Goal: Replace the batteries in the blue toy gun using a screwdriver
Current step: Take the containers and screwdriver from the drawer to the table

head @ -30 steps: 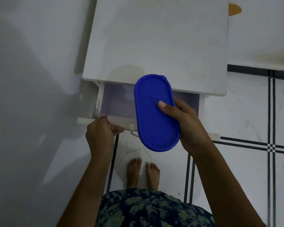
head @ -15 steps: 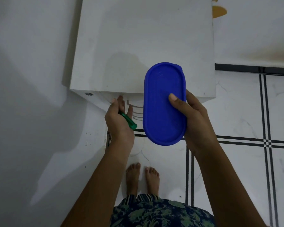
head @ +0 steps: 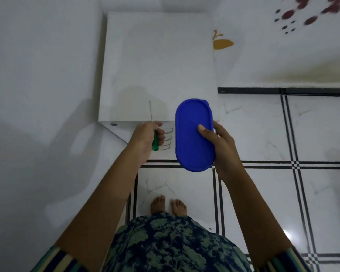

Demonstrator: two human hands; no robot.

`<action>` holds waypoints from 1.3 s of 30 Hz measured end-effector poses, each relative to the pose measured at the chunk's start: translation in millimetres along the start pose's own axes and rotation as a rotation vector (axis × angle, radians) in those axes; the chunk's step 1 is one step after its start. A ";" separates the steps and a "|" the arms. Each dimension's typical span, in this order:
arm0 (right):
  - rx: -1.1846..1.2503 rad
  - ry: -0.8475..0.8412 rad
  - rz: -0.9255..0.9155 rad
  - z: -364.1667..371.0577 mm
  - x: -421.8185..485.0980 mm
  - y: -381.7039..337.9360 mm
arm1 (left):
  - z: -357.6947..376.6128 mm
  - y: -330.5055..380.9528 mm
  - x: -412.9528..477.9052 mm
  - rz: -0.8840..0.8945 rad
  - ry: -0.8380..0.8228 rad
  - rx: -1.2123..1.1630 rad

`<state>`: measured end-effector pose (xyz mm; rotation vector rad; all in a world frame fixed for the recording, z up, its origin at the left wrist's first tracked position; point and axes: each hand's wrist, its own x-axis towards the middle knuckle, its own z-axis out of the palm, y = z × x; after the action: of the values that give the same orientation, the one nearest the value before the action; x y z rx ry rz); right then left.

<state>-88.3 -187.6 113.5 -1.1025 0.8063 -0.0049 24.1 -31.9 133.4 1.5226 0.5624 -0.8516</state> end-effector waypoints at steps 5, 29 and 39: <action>-0.022 0.064 -0.055 -25.0 -84.0 -58.4 | 13.7 30.8 -82.9 0.151 -0.120 0.221; 0.492 0.865 -0.326 -518.8 -391.2 -114.1 | 540.8 -129.4 -341.6 0.433 -0.806 0.852; 0.658 1.083 -0.269 -748.6 -437.0 -89.8 | 796.7 -267.8 -410.7 0.496 -1.068 1.063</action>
<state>-804.6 -653.8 283.8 -0.4986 1.4539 -1.0958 -583.4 -724.0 298.0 1.6643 -1.1724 -1.4662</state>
